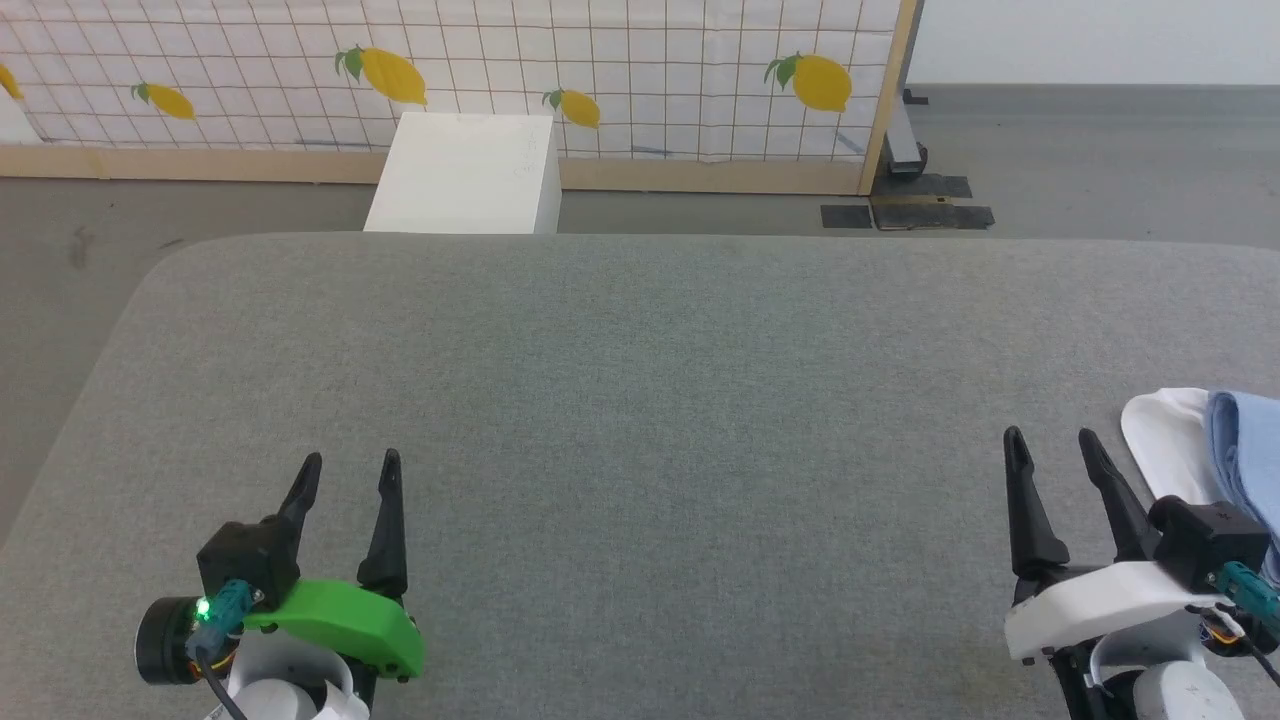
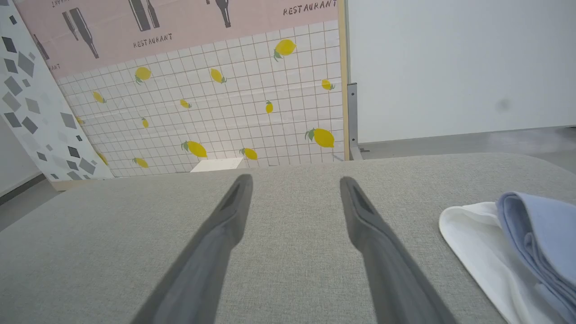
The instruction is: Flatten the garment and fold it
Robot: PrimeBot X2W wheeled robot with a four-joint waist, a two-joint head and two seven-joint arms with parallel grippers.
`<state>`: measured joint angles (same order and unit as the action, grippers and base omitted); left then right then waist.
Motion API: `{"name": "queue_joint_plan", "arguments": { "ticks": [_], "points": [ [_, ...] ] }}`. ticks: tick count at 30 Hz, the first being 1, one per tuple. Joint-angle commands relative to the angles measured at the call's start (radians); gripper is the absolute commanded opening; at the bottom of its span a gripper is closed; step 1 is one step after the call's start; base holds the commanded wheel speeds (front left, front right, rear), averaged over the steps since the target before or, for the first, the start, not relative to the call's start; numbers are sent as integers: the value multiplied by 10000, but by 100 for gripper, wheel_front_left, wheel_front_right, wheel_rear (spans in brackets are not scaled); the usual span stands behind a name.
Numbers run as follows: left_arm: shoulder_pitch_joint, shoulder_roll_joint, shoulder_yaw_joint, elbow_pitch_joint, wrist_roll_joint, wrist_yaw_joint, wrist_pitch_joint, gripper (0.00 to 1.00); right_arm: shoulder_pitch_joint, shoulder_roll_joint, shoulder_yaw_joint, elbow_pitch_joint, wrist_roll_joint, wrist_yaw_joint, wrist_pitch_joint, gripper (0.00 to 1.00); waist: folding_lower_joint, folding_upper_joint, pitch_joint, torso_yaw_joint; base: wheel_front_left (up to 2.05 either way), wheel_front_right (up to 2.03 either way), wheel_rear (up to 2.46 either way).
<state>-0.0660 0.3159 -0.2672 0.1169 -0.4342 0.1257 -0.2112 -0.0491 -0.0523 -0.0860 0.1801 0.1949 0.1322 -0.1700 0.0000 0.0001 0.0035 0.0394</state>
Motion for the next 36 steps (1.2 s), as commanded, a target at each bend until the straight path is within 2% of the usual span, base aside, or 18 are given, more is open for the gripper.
{"name": "queue_joint_plan", "arguments": {
  "ticks": [1, 22, 23, 36],
  "points": [
    [-174, 88, -5, -1, -153, 62, -11, 100, 100, 20, 15, 4, 69, -15, 15, 100, 0, -1, -5, -11, 0, 0, 0],
    [-212, 122, -119, -9, -243, 155, -23, 100, 85, 20, -23, -41, 60, -15, 53, 100, 0, -1, 26, 5, 0, 0, 0],
    [-20, 38, -109, -6, -245, 84, 0, 0, -1, -4, -19, -8, 40, 2, 42, 0, 1, -1, 23, 1, 0, 0, 0],
    [42, -195, 121, -100, 134, -27, 175, 0, 40, -2, 52, -153, -124, -1, 179, 0, 1, -1, 19, -32, 0, 0, 0]
  ]
}}
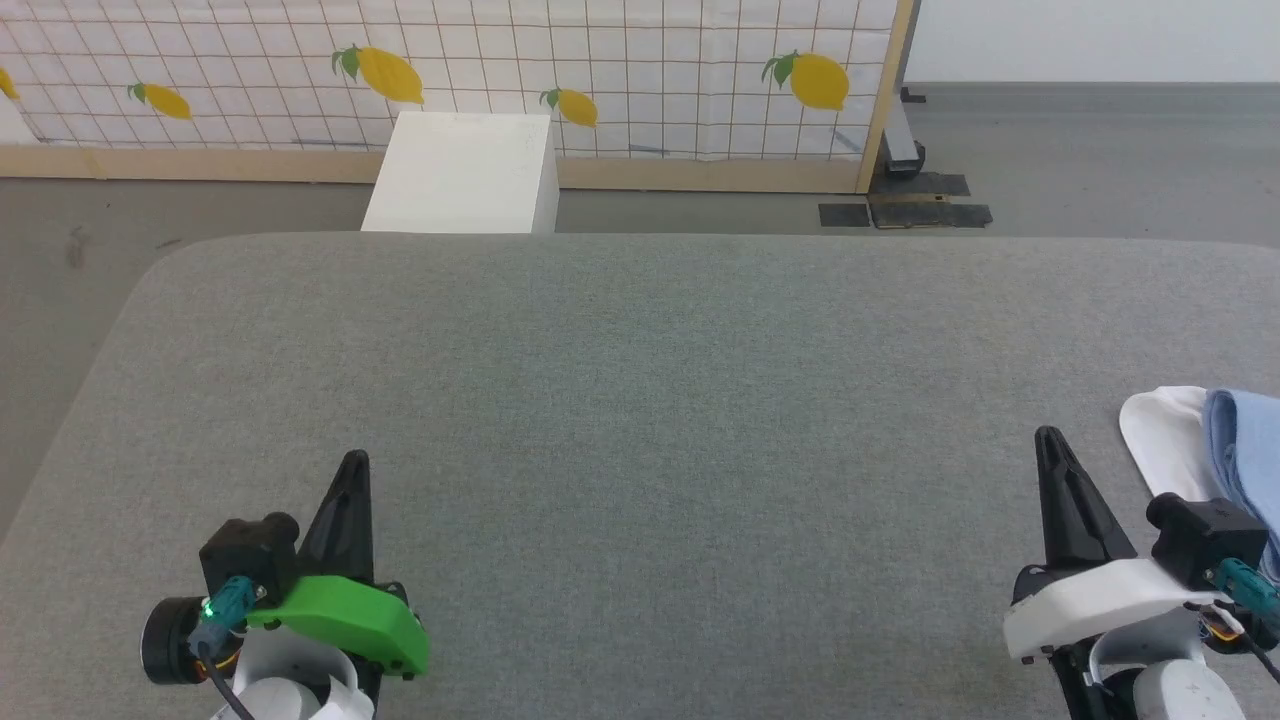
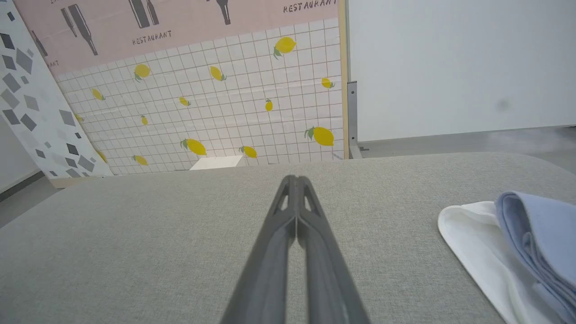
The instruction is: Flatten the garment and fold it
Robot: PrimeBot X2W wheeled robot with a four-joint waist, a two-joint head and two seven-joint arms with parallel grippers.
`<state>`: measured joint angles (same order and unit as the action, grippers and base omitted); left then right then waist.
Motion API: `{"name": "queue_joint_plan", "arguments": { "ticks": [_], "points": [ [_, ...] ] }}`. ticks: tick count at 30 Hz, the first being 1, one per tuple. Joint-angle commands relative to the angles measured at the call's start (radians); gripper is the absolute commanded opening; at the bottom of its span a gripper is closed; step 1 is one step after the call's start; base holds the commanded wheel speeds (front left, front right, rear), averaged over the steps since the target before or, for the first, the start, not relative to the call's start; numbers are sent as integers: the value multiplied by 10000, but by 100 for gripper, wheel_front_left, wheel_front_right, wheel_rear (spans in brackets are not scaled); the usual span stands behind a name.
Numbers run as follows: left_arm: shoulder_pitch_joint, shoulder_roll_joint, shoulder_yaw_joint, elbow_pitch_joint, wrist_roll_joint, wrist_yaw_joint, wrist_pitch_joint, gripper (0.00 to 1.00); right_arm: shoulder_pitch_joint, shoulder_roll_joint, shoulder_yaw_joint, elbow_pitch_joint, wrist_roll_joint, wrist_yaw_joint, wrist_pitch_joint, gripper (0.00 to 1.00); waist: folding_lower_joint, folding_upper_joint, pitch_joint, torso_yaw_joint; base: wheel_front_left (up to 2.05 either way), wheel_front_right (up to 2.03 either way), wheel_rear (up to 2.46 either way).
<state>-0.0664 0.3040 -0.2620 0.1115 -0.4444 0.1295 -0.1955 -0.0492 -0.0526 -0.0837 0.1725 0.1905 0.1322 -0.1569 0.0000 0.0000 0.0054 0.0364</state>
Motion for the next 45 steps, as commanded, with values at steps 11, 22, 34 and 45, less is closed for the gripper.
{"name": "queue_joint_plan", "arguments": {
  "ticks": [11, 22, 34, 45],
  "points": [
    [105, -310, 312, -148, 636, -182, 202, 0, 84, 4, 106, -233, -254, -3, 194, 0, 0, 0, -5, -36, 0, 0, 0],
    [163, -540, 550, -248, 1029, -297, 383, 0, 126, 6, 181, -387, -424, -4, 336, 0, 0, 0, -11, -70, 0, 0, 0],
    [227, -798, 817, -360, 1470, -426, 586, 0, 173, 8, 266, -559, -615, -5, 495, 0, 0, 0, -16, -108, 0, 0, 0],
    [286, -1033, 1061, -462, 1871, -543, 771, 0, 216, 11, 343, -717, -789, -7, 640, 0, 0, 0, -21, -142, 0, 0, 0]
  ]
}}
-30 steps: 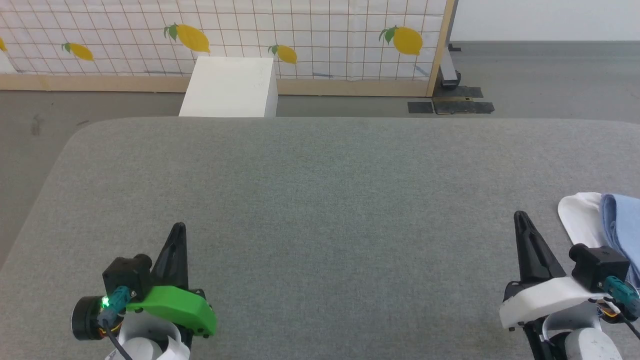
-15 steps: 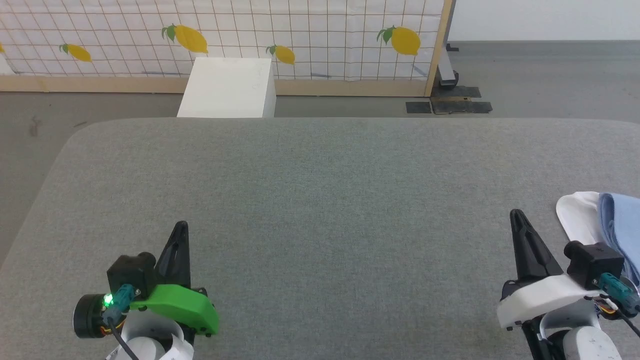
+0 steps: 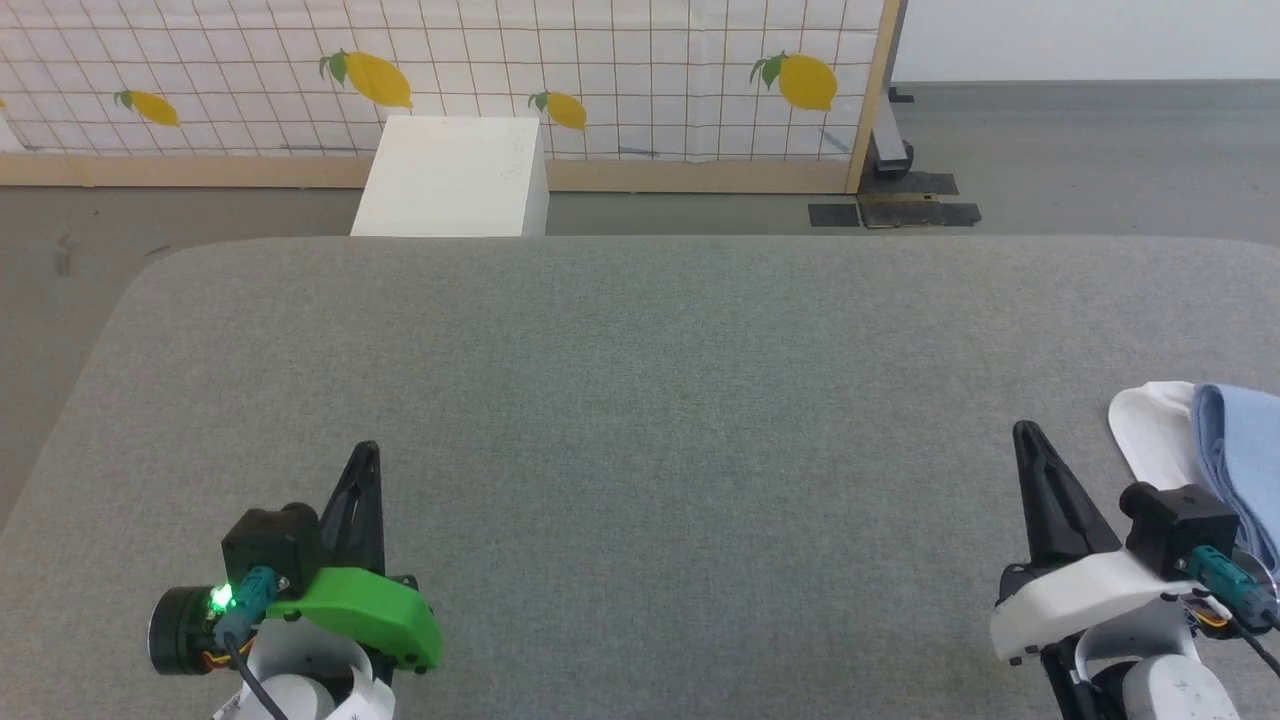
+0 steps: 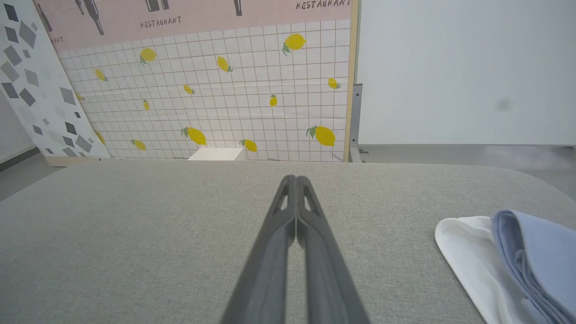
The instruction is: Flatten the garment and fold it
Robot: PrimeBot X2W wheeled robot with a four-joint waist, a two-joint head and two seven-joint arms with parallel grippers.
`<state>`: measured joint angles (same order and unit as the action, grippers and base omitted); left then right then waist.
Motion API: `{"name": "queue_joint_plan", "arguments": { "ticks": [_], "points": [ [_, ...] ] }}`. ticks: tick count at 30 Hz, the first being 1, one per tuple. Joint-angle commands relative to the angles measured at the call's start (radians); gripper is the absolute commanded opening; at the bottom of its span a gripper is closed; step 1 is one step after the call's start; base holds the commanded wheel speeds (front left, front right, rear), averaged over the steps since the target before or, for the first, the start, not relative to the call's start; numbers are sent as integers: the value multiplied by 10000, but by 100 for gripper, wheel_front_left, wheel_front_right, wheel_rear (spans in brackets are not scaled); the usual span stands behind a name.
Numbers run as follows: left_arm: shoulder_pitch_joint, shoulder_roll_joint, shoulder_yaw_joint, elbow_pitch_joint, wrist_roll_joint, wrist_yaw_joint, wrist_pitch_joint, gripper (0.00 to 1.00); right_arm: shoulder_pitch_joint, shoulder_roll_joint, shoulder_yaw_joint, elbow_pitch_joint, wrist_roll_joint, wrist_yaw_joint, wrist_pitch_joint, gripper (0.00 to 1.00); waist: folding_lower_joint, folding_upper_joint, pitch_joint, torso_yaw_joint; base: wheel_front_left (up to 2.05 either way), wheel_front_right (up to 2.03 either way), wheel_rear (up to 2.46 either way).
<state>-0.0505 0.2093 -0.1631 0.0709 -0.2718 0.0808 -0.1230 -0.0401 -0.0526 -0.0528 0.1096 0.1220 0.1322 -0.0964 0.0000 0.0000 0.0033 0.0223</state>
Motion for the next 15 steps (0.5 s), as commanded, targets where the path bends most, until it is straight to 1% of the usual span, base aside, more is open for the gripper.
{"name": "queue_joint_plan", "arguments": {
  "ticks": [1, 15],
  "points": [
    [132, -104, 91, -63, 178, -65, 60, 0, 129, 11, 40, -100, -119, -7, 46, 0, 0, 0, 0, -4, 0, 0, 0],
    [206, -400, 397, -192, 682, -213, 293, 0, 183, 13, 137, -298, -338, -8, 228, 0, 0, 0, -7, -47, 0, 0, 0]
  ]
}}
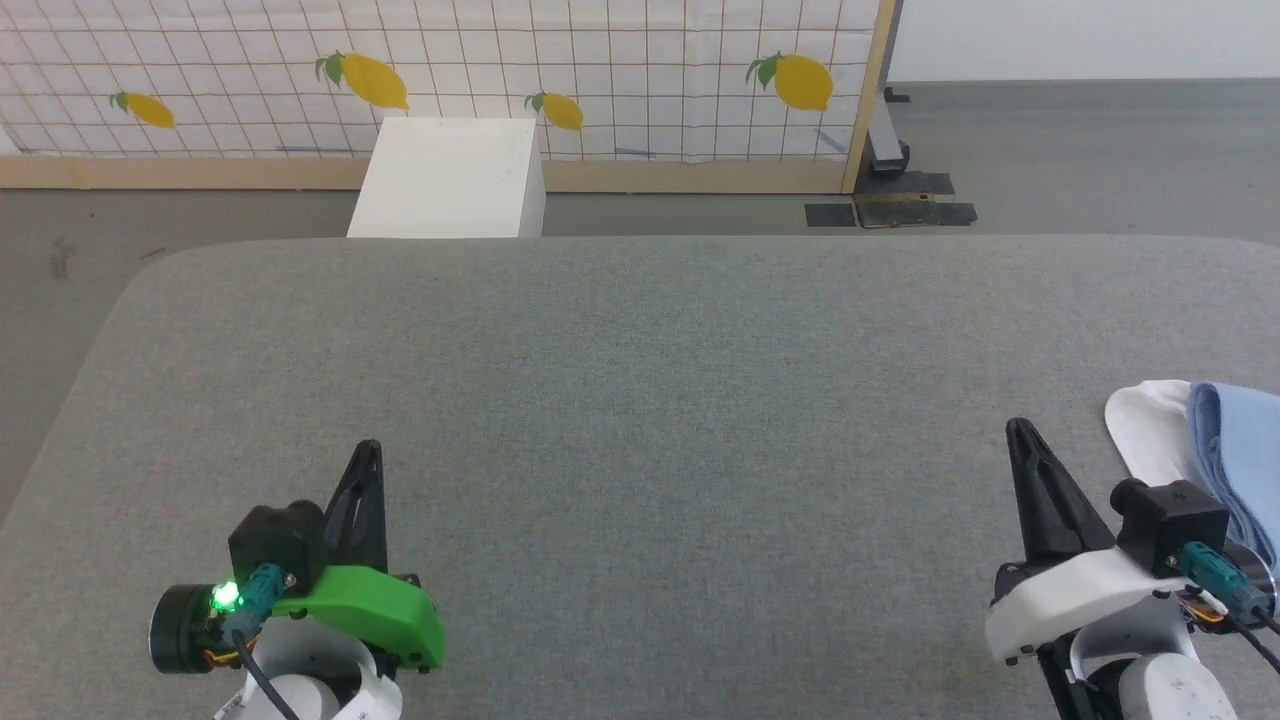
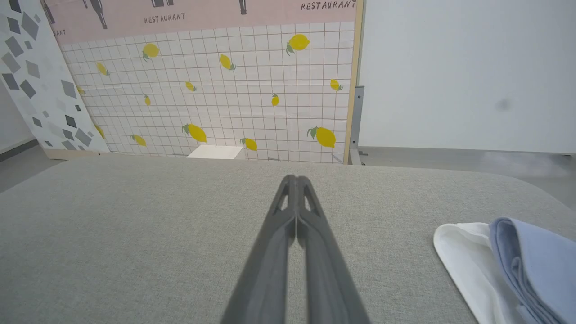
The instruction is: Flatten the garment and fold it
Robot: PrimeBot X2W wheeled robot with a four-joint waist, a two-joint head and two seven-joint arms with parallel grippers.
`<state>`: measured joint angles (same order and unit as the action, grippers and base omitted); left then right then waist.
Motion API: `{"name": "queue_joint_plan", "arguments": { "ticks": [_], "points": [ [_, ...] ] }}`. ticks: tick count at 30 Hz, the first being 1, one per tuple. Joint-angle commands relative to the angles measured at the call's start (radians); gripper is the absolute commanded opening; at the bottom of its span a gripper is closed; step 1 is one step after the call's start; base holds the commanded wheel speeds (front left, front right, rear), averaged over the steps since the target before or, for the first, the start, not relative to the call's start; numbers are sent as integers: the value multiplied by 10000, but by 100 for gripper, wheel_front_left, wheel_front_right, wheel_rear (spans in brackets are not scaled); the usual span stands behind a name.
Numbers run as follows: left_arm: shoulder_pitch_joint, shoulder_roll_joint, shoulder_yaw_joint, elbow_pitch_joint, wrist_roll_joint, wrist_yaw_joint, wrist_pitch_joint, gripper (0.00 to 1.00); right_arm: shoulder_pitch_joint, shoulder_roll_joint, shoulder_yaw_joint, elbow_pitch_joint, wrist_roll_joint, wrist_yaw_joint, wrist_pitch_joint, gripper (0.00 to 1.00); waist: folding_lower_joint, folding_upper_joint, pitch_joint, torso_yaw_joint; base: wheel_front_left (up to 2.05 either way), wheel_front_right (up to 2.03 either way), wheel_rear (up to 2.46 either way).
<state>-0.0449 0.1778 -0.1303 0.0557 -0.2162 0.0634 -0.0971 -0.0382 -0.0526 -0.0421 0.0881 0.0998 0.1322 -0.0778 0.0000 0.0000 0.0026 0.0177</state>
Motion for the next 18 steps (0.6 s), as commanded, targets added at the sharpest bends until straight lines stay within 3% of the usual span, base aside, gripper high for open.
{"name": "queue_joint_plan", "arguments": {
  "ticks": [1, 18],
  "points": [
    [156, -109, 93, -50, 166, -50, 52, 0, 168, 14, 38, -99, -133, -9, 56, 0, 0, 0, -1, -5, 0, 0, 0],
    [247, -470, 467, -207, 783, -231, 337, 0, 234, 17, 156, -341, -400, -11, 279, 0, 0, 0, -9, -58, 0, 0, 0]
  ]
}}
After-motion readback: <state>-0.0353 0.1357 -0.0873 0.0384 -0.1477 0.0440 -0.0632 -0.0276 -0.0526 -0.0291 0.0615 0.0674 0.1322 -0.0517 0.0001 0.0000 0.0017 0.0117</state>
